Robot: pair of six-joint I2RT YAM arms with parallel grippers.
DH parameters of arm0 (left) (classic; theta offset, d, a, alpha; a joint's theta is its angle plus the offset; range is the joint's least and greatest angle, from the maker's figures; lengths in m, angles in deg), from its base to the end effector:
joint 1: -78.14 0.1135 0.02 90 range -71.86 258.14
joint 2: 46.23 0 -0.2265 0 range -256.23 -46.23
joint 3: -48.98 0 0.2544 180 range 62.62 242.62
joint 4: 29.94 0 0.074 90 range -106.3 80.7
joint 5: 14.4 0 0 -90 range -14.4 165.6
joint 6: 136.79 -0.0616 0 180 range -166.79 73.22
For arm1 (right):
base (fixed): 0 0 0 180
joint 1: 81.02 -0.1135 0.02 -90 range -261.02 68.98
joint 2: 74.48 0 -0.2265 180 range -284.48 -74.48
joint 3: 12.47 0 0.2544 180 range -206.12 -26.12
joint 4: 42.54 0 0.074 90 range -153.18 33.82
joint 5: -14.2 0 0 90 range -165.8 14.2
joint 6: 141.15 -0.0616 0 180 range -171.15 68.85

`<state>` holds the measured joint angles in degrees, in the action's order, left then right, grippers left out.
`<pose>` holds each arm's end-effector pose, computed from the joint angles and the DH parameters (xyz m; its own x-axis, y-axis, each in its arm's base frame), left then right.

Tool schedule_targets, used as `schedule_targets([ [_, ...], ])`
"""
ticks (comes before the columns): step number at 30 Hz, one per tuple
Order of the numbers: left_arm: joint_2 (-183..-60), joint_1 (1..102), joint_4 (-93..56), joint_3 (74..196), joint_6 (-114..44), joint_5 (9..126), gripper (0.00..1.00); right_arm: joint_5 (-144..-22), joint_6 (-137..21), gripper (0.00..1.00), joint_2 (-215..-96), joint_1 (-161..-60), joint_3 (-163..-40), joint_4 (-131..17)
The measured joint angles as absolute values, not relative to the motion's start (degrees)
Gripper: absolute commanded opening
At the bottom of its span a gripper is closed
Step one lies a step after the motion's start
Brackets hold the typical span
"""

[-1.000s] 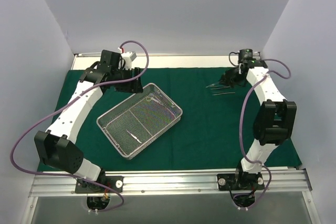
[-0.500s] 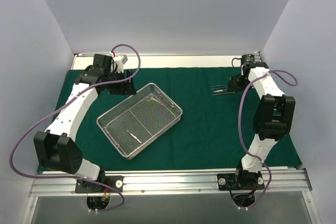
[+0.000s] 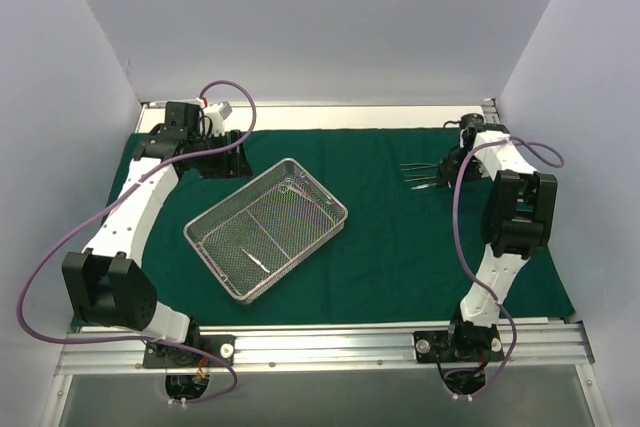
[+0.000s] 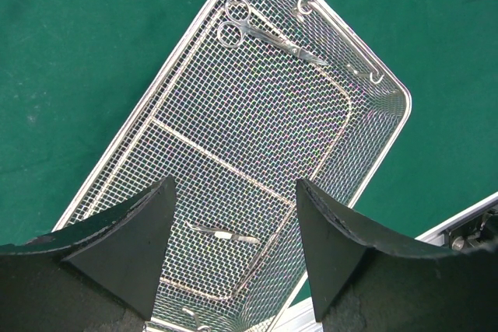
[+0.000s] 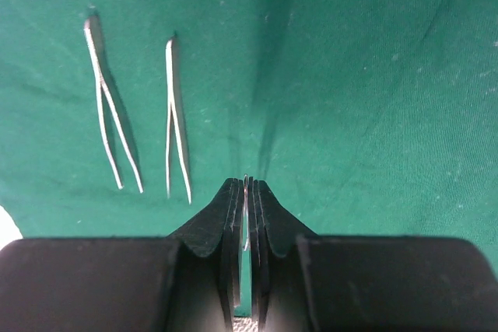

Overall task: Open and lay out the surgical kit
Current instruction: Place the medical item in the surgical kit.

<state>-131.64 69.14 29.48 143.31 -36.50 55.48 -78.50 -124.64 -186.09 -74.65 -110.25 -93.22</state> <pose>0.3296 -0.0737 0.2770 -0.8147 -0.0408 -0.5784 0.2210 0.9004 -0.3748 0.4066 -0.0425 0.1409 -0.1680 0.9824 -0.0815 0.8859 0.1867 0.4247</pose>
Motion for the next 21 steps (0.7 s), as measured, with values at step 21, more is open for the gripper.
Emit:
schedule_targets([
  [21,-133.34,70.48,29.72,144.14,-36.50,53.87,0.72,-78.78,-124.73,0.06,-189.89,-73.36,-110.25,-91.08],
])
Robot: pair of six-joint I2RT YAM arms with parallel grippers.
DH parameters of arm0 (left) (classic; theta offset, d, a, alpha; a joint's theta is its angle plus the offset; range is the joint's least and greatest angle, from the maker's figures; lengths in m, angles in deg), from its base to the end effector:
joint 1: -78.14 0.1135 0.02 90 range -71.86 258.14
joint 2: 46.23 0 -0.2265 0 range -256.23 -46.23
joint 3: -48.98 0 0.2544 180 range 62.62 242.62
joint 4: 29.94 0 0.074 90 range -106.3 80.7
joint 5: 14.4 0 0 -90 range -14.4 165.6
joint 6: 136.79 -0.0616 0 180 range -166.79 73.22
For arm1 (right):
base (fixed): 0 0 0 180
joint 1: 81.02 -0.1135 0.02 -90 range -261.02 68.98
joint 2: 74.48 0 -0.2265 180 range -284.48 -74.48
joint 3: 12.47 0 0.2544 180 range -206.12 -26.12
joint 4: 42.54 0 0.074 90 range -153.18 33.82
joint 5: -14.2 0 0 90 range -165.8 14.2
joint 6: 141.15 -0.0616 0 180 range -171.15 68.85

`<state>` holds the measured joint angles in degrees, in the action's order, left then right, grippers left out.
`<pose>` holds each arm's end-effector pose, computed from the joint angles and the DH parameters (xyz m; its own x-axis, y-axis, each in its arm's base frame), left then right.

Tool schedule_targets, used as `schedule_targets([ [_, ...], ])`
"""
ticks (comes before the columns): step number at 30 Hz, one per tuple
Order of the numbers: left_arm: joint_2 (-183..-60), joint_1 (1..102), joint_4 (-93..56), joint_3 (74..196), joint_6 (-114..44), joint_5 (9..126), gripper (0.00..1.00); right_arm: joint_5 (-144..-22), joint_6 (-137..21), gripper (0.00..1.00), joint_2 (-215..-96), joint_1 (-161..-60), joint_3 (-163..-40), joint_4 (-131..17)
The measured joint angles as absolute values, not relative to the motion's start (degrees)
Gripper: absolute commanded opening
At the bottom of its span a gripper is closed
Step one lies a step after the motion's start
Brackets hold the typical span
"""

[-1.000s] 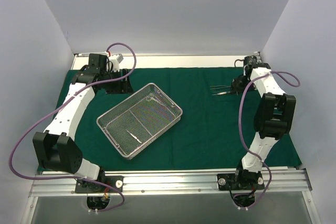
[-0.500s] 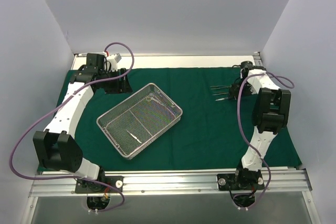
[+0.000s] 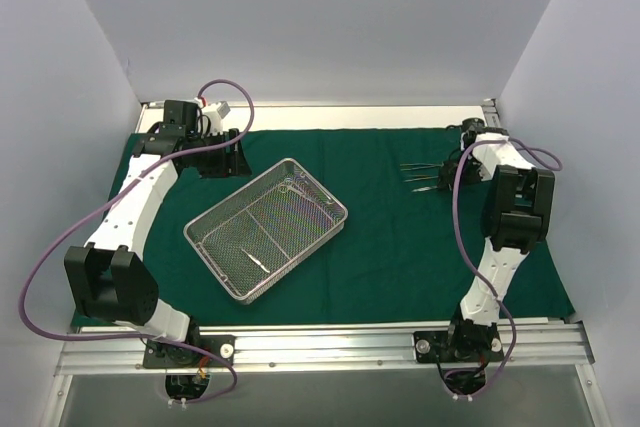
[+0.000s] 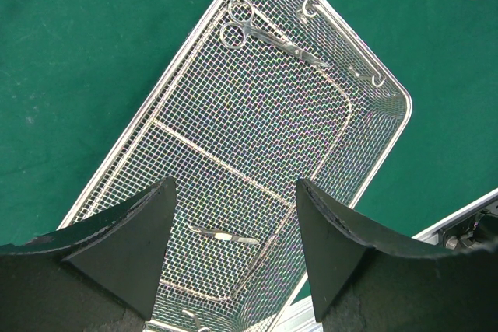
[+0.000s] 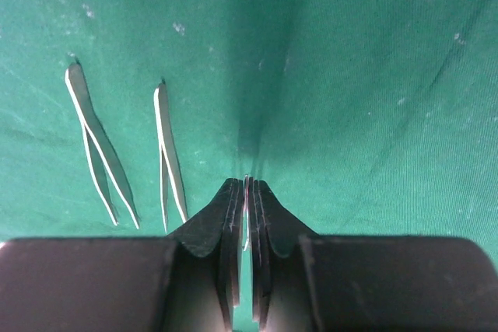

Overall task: Open and lay out the surgical kit
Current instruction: Place the medical item in the surgical kit.

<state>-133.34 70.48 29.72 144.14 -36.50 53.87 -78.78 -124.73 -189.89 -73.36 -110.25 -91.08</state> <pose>0.3359 -0.0682 0.2725 -0.8271 -0.0562 -0.5592 0.2073 0.8944 -0.3965 0.4111 -0.0521 0.1171 -0.1486 0.9865 -0.0686 0.9014 0.1636 0.4010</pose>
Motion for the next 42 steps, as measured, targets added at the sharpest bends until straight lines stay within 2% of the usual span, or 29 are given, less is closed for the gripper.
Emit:
schedule_targets([
  [19,-133.37,71.46,29.96,144.20,-35.80,53.01,0.72,-78.78,-124.71,0.21,-191.60,-72.73,-109.88,-90.46],
  [22,-133.39,71.48,30.66,144.20,-35.02,53.06,0.72,-78.78,-124.60,0.28,-191.60,-72.68,-109.88,-90.33],
  [32,-132.86,71.50,36.69,143.61,-31.39,56.10,0.71,-78.76,-121.41,0.32,-190.68,-72.70,-109.90,-90.57],
  [42,-128.60,71.48,40.54,135.55,-24.72,58.85,0.67,-78.15,-112.90,0.34,-179.73,-75.00,-110.08,-91.03],
])
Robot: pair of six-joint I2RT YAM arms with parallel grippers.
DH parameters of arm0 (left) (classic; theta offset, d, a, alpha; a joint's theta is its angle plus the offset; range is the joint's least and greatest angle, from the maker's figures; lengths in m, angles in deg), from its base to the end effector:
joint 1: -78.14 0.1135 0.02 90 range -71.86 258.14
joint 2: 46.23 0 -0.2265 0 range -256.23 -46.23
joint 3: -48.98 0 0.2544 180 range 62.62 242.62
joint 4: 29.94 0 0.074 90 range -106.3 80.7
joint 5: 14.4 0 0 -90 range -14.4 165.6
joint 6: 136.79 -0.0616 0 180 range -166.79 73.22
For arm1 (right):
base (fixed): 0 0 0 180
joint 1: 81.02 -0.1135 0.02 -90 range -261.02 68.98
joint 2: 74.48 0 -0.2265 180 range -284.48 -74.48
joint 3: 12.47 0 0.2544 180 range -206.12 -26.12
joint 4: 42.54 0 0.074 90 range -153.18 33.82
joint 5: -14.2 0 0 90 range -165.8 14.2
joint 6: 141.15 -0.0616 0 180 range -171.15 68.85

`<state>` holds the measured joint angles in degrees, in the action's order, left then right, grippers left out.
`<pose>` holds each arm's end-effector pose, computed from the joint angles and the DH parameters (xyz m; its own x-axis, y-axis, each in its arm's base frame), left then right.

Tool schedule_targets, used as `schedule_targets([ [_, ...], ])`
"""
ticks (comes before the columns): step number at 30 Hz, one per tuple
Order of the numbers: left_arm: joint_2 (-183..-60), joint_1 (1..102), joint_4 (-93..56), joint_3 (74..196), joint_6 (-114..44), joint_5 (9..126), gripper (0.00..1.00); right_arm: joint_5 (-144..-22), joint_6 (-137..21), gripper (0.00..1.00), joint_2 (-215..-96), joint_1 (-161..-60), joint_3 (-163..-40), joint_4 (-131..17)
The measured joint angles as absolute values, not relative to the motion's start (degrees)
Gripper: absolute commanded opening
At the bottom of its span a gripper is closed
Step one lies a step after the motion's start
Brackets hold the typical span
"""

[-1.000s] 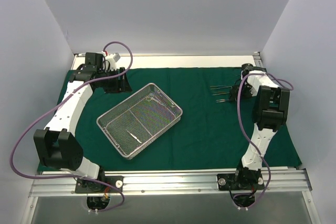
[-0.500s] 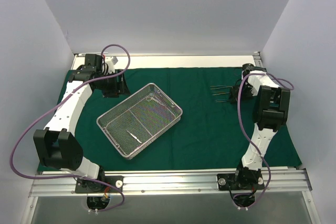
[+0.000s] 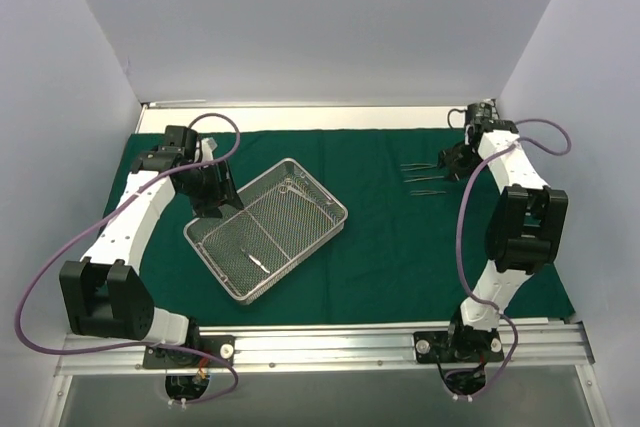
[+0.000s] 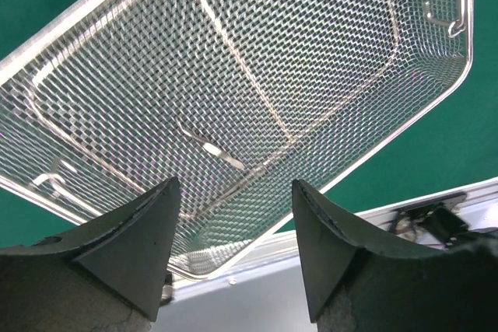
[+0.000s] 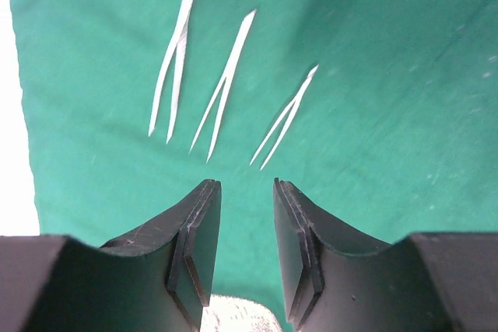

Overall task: Open and lay out the surgical kit
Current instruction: Place the medical item in the surgical kit, then pick up the medical item from the container.

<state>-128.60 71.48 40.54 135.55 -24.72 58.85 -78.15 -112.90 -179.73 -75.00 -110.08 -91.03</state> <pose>0.2931 -0.0521 0.2349 -0.9277 -0.2539 -0.2737 -0.1320 0.9089 -0.3957 0.4053 -0.0402 0.1857 -0.3185 0.9186 -0.2338 0.7662 0.3947 0.5070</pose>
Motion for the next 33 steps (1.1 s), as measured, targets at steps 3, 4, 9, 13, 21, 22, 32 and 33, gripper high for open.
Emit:
schedule_targets([
  [3,-127.27,71.31,40.56,132.88,-22.25,58.59,0.66,-78.19,-110.78,0.34,-176.73,-77.21,-108.96,-89.96],
  [4,-126.83,71.18,40.63,132.05,-21.51,58.54,0.65,-78.33,-110.04,0.34,-176.01,-78.10,-108.68,-89.72],
  [9,-126.02,69.76,40.28,127.68,-17.84,58.33,0.54,-79.51,-107.02,0.35,-175.03,-83.11,-108.46,-88.21],
  [13,-127.22,69.21,40.65,125.34,-14.29,59.20,0.54,-80.31,-105.86,0.35,-173.06,-85.58,-106.82,-87.10],
  [21,-134.72,69.10,40.10,125.36,-6.62,61.69,0.52,-80.51,-104.14,0.35,-166.81,-85.19,-105.82,-87.10],
  [22,-135.53,69.08,40.02,125.36,-6.12,61.69,0.52,-80.51,-103.88,0.35,-166.55,-85.19,-105.82,-87.10],
  [32,-139.49,68.82,38.83,124.51,-1.81,61.98,0.49,-80.51,-103.05,0.35,-166.26,-85.16,-105.58,-87.05],
  [33,-139.55,68.82,38.83,124.47,-1.49,62.15,0.49,-80.51,-102.96,0.35,-166.22,-85.16,-105.47,-86.97],
])
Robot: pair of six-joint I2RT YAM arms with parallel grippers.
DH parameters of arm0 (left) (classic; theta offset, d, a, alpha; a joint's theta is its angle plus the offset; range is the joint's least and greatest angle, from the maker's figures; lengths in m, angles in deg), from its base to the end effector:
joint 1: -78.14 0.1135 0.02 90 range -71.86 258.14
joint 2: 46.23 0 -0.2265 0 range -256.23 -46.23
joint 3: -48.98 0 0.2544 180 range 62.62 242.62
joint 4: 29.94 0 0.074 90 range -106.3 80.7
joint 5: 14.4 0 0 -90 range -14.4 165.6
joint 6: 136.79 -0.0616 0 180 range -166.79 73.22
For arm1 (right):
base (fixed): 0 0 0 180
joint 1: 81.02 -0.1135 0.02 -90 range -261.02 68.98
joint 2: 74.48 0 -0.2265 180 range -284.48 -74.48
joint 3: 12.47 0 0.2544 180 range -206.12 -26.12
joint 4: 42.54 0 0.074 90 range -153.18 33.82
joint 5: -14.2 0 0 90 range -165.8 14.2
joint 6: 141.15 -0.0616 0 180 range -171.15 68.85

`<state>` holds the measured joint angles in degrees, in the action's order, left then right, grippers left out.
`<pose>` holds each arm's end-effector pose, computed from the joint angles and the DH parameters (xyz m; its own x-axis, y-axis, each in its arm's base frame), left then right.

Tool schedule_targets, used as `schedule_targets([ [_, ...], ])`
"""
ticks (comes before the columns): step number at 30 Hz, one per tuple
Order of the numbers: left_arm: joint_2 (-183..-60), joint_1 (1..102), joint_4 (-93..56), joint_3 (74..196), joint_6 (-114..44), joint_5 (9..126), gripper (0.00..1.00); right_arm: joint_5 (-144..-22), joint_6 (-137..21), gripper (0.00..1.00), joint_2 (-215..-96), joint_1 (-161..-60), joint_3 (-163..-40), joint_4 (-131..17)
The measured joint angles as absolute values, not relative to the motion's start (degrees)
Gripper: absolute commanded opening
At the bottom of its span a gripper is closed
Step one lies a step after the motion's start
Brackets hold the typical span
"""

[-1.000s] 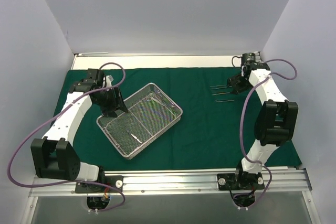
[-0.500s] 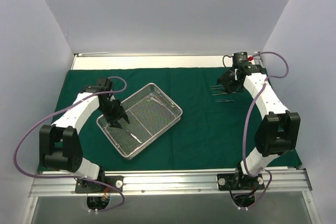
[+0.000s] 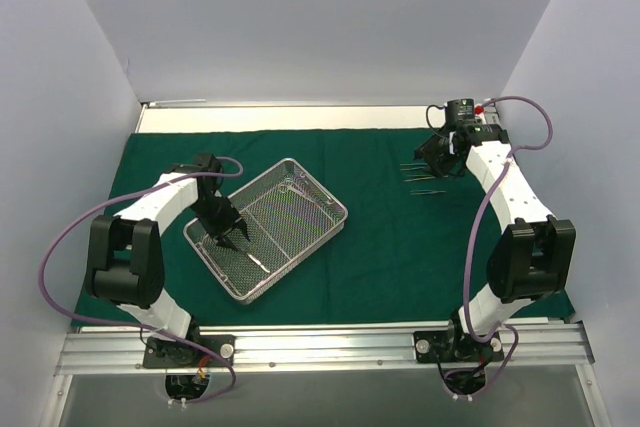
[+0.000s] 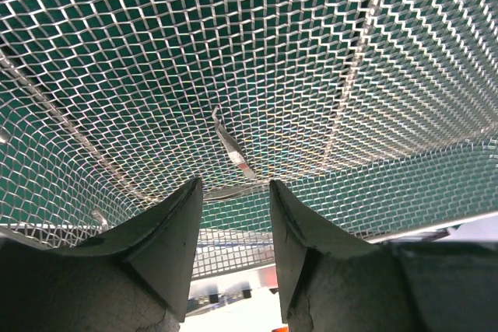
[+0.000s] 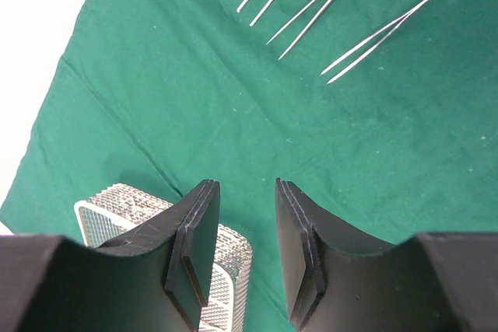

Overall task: Open and lay out the surgical kit
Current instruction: Pick up the medical item from the container.

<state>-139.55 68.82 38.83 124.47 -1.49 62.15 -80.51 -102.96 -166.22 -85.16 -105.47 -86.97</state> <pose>0.2772 -0.0600 0.1280 -0.8145 -0.5669 0.1233 -0.5798 0.7884 -0.2055 0.3786 0.0325 0.2529 -0.5254 0.7473 -0.4068 0.4549 0.6507 0.6080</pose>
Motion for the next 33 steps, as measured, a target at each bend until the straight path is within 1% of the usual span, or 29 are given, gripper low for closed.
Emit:
schedule_targets([
  [8,-140.78,68.79,38.83,123.35,2.12,63.33,0.47,-80.51,-102.41,0.35,-166.07,-85.16,-105.27,-86.97],
  [13,-142.76,68.79,38.53,123.02,3.74,63.42,0.40,-80.51,-102.11,0.35,-166.07,-85.12,-105.27,-86.97],
  [15,-143.18,68.79,38.35,123.02,4.15,63.44,0.39,-80.51,-102.04,0.35,-166.05,-85.12,-105.27,-86.95],
  [33,-147.53,68.69,37.92,123.22,6.93,65.69,0.38,-80.73,-101.93,0.36,-166.05,-84.68,-103.98,-86.49],
])
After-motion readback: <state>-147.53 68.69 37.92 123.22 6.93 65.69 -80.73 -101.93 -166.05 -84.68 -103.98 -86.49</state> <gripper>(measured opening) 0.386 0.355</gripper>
